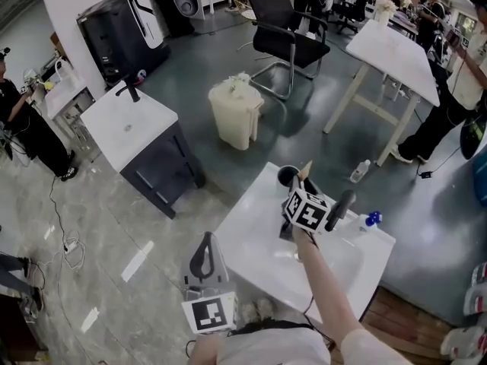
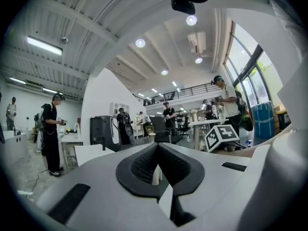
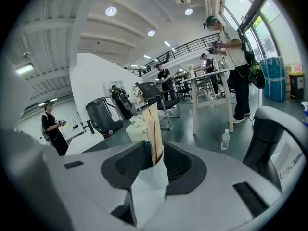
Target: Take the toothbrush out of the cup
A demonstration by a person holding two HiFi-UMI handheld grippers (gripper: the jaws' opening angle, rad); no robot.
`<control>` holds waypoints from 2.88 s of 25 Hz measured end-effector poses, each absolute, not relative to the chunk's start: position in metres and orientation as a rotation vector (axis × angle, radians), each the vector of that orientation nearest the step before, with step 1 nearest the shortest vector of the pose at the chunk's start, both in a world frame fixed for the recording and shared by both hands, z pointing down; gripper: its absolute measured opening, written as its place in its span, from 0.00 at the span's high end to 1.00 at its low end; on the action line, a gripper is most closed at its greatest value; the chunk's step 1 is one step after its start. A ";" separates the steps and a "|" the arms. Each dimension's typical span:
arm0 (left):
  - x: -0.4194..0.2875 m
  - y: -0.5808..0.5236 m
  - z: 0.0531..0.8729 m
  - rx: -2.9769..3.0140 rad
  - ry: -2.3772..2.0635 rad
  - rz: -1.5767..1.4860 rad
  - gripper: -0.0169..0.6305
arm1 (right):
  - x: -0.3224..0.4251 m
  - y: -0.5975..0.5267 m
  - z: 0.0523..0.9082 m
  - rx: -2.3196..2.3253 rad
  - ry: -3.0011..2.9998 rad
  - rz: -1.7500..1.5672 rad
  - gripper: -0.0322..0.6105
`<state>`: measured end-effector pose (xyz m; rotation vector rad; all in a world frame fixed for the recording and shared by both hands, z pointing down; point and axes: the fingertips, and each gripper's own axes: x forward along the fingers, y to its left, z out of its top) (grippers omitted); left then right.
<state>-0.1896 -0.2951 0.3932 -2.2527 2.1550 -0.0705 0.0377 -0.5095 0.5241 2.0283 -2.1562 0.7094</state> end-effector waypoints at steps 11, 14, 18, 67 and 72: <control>-0.197 -0.297 0.397 -2.232 2.187 -0.075 0.95 | 0.043 -0.515 0.528 2.059 -2.119 0.675 0.91; -0.197 -0.297 0.396 -2.234 2.187 -0.071 0.95 | 0.040 -0.515 0.524 2.048 -2.130 0.658 0.91; -0.196 -0.298 0.395 -2.235 2.188 -0.069 0.95 | 0.035 -0.515 0.513 2.034 -2.169 0.623 0.91; -0.183 -0.219 0.304 -2.101 2.102 0.195 0.95 | -0.010 -0.248 0.304 1.916 -2.644 -0.477 0.92; -0.180 -0.221 0.305 -2.113 2.088 0.187 0.95 | -0.008 -0.250 0.308 1.903 -2.613 -0.486 0.92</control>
